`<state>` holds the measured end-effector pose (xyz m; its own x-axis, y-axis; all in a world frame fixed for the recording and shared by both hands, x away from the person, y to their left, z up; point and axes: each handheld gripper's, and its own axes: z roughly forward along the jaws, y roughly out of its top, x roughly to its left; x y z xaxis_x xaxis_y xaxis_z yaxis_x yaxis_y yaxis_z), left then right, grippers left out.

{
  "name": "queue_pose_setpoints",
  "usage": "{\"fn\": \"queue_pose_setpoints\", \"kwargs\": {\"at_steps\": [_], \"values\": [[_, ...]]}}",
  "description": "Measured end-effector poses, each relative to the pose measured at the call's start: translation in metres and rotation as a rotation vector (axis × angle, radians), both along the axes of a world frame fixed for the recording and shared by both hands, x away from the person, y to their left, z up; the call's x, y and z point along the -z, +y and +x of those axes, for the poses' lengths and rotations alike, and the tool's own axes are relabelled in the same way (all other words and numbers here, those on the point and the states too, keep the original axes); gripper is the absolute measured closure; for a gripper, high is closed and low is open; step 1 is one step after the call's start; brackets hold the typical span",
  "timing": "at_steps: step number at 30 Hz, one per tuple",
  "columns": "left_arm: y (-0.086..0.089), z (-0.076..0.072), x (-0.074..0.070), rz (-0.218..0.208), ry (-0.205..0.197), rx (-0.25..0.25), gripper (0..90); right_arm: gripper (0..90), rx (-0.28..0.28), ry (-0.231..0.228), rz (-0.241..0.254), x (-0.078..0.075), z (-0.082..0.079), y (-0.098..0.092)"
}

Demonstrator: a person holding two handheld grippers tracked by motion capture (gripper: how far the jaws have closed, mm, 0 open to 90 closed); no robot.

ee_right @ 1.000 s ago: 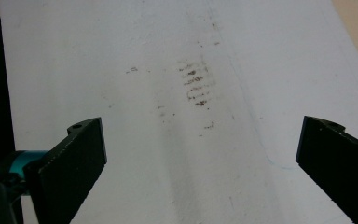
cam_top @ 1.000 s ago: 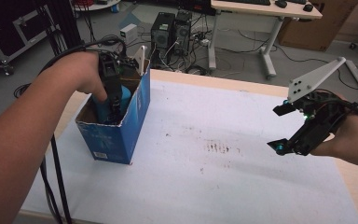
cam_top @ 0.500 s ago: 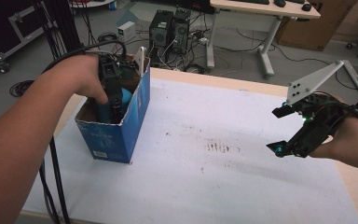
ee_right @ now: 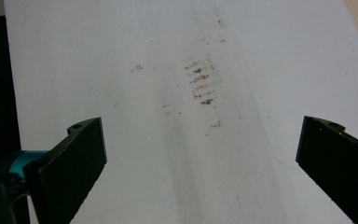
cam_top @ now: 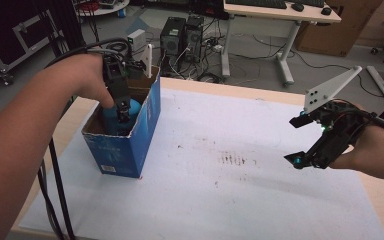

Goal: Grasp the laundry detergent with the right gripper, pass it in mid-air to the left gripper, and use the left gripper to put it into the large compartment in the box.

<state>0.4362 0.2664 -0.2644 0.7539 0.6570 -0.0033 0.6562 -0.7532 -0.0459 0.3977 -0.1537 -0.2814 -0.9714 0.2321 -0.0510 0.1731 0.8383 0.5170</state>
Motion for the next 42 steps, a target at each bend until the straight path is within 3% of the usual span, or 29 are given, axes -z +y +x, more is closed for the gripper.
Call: {"fn": "queue_pose_setpoints", "kwargs": {"at_steps": [13,18,23,29,33,38,42], "values": [[-0.016,-0.003,-0.035,0.031,-0.041,0.034,20.2,0.6,-0.004,0.022,0.023,-0.004,0.005,-0.008],[-0.032,-0.008,-0.049,0.038,-0.053,0.086,17.0,0.6,-0.002,0.024,0.012,-0.010,0.008,-0.010],[-0.048,-0.013,-0.057,0.007,-0.056,0.141,15.6,0.6,-0.016,0.022,-0.009,-0.020,0.011,-0.010],[-0.069,-0.016,-0.059,-0.019,-0.040,0.217,11.8,0.6,-0.048,0.033,-0.067,-0.031,0.018,-0.011],[-0.081,-0.017,-0.057,-0.029,-0.034,0.251,10.3,0.6,-0.069,0.041,-0.134,-0.034,0.023,-0.011],[-0.094,-0.016,-0.053,-0.032,-0.030,0.296,8.6,0.6,-0.067,0.061,-0.220,-0.030,0.030,-0.013],[-0.103,-0.015,-0.050,-0.041,-0.026,0.331,7.3,0.6,-0.068,0.076,-0.261,-0.024,0.034,-0.015]]}}
